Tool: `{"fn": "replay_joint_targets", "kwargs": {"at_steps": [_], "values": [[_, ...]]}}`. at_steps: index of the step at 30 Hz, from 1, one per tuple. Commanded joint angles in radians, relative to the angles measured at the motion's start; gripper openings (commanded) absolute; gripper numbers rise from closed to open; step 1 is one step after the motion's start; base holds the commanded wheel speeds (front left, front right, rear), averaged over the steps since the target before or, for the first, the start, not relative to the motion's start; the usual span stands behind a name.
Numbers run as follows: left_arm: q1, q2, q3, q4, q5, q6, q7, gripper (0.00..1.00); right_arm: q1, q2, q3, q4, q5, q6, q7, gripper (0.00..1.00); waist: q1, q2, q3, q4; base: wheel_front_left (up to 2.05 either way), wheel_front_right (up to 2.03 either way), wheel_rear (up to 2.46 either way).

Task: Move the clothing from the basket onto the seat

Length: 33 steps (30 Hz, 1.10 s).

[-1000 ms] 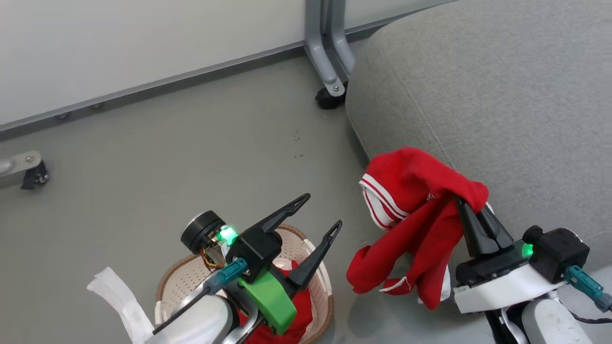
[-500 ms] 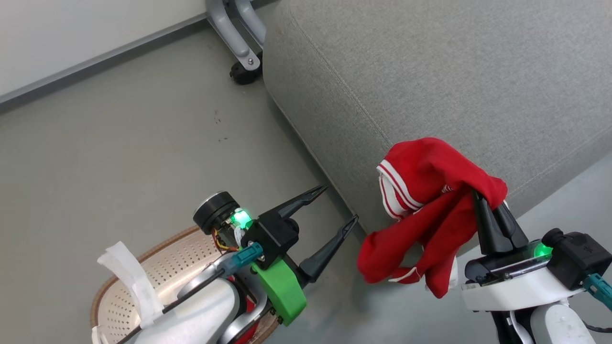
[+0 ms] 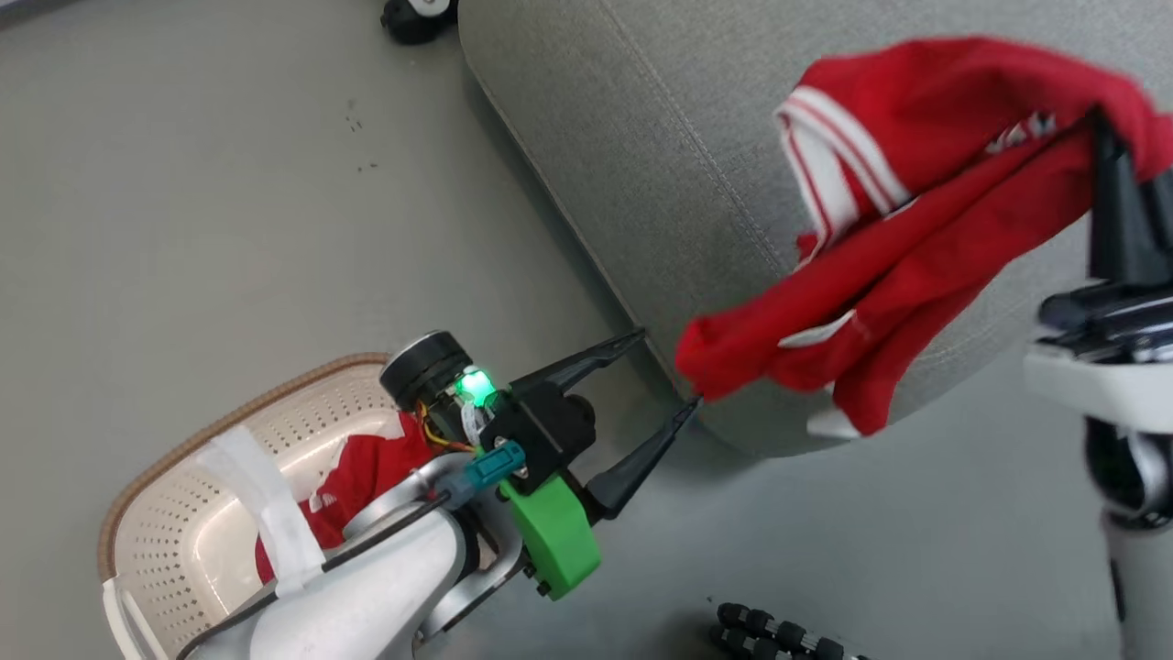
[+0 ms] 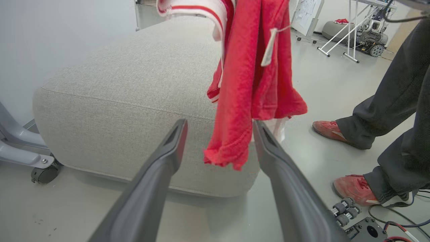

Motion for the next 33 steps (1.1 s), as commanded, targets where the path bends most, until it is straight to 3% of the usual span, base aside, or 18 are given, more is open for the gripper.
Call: {"fn": "replay_joint_targets", "kwargs": {"at_steps": [1, 10, 15, 20, 25, 30, 31, 32, 33], "values": [[-0.033, 0.000, 0.002, -0.006, 0.004, 0.001, -0.001, 1.00, -0.062, -0.033, -0.026, -0.011, 0.000, -0.002, -0.005, 0.00, -0.0001, -0.0001, 0.110, 0.058, 0.00, 0.00, 0.00], [-0.128, -0.011, -0.035, -0.024, -0.015, -0.009, 0.009, 1.00, -0.380, -0.288, -0.246, 0.053, 0.004, -0.002, -0.004, 0.00, -0.0001, -0.0001, 0.276, 0.190, 0.00, 0.00, 0.00], [-0.163, -0.005, -0.051, -0.024, -0.017, -0.009, 0.003, 1.00, -0.449, -0.375, -0.319, 0.137, -0.021, -0.002, -0.003, 0.00, -0.0001, -0.0001, 0.337, 0.244, 0.00, 0.00, 0.00], [-0.176, -0.005, -0.056, -0.024, -0.017, -0.009, -0.014, 1.00, -0.432, -0.393, -0.338, 0.326, -0.047, -0.002, -0.003, 0.00, -0.0001, -0.0001, 0.377, 0.283, 0.00, 0.00, 0.00], [-0.168, 0.001, -0.054, -0.018, -0.017, 0.001, -0.025, 1.00, -0.417, -0.357, -0.334, 0.519, -0.113, -0.002, -0.003, 0.00, -0.0001, -0.0001, 0.386, 0.293, 0.00, 0.00, 0.00], [-0.159, 0.003, -0.052, -0.015, -0.015, 0.017, -0.035, 1.00, -0.440, -0.288, -0.402, 0.685, -0.200, -0.002, -0.003, 0.00, -0.0001, -0.0001, 0.368, 0.285, 0.00, 0.00, 0.00], [-0.155, 0.001, -0.050, -0.016, -0.014, 0.018, -0.041, 1.00, -0.441, -0.275, -0.411, 0.709, -0.216, -0.002, -0.003, 0.35, -0.0001, -0.0001, 0.361, 0.281, 0.00, 0.00, 0.00], [-0.149, 0.001, -0.050, -0.013, -0.017, 0.021, -0.045, 1.00, -0.442, -0.265, -0.424, 0.720, -0.236, -0.002, -0.003, 0.89, -0.0001, -0.0001, 0.354, 0.277, 0.00, 0.00, 0.00], [-0.144, 0.001, -0.051, -0.009, -0.017, 0.024, -0.051, 1.00, -0.443, -0.248, -0.437, 0.725, -0.254, -0.002, -0.003, 1.00, -0.0001, -0.0001, 0.345, 0.273, 0.00, 0.00, 0.00]]}}
